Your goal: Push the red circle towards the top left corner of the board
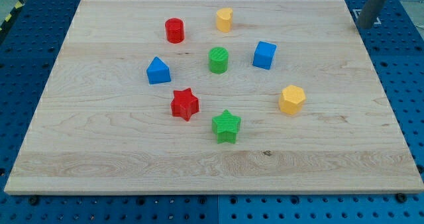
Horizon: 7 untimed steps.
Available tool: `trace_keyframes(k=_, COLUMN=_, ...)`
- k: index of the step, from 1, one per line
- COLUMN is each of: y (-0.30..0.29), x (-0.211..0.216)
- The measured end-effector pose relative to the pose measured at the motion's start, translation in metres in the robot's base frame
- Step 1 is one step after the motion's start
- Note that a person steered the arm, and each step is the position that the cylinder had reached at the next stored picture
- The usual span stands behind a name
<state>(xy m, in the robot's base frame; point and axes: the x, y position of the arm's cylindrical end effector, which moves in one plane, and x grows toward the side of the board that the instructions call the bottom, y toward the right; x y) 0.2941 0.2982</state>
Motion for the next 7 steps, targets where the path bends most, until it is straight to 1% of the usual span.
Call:
trace_keyframes(k=1, y=-0.048, x=0.000)
trace_keyframes(k=4, y=-0.052, x=0.004)
trace_keyframes(k=7, y=-0.207, x=0.030)
